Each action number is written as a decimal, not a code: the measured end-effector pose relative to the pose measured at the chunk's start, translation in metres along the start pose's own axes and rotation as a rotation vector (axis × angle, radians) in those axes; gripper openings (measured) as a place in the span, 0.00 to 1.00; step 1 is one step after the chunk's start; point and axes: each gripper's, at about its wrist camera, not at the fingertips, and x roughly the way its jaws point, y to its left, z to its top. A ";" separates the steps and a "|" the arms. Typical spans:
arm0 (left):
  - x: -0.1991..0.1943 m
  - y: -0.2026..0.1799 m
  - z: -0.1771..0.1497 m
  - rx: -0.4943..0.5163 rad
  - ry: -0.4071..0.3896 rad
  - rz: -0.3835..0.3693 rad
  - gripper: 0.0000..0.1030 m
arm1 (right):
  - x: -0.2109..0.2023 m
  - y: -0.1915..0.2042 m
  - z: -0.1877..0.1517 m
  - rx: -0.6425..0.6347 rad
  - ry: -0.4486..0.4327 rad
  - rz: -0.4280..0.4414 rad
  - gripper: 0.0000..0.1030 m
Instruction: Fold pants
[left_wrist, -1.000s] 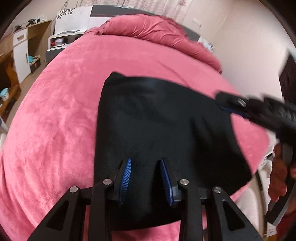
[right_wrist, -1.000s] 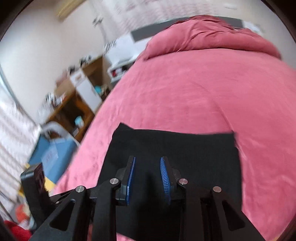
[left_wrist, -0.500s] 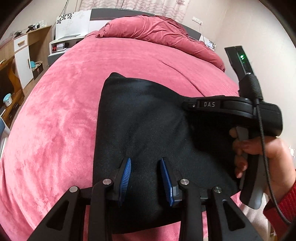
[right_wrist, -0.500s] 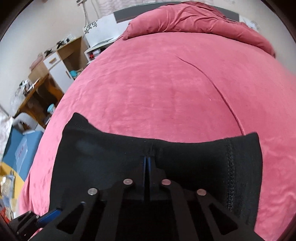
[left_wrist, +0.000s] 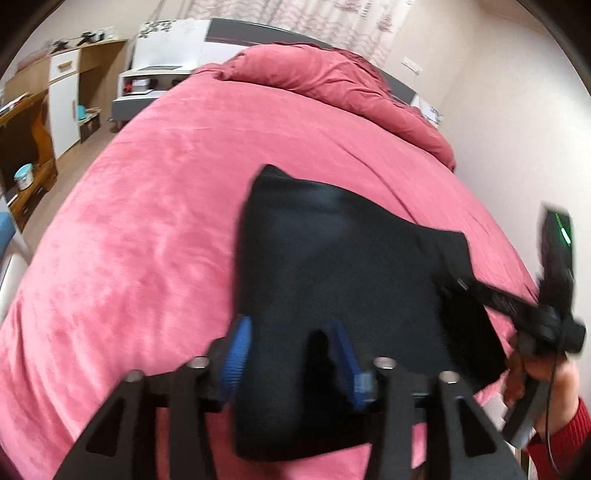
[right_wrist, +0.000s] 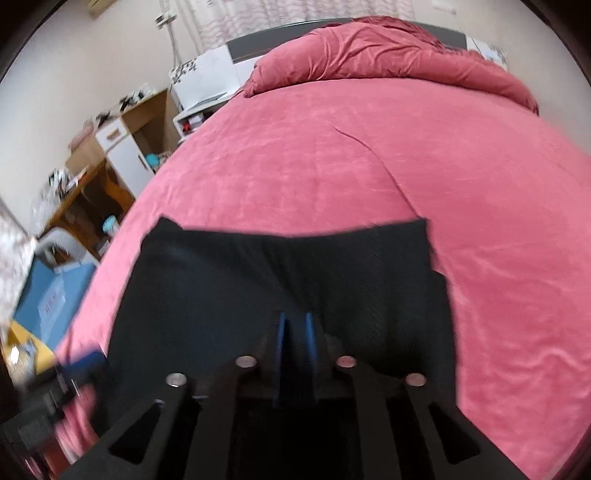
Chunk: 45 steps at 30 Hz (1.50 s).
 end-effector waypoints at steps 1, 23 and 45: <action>0.002 0.009 0.002 -0.023 0.011 0.016 0.55 | -0.003 -0.002 -0.004 -0.019 0.004 -0.009 0.17; 0.024 0.022 0.016 -0.023 0.178 -0.125 0.58 | -0.073 -0.063 -0.051 0.167 -0.033 0.032 0.62; 0.089 0.073 0.062 -0.145 0.478 -0.433 0.66 | 0.004 -0.142 -0.037 0.391 0.251 0.397 0.82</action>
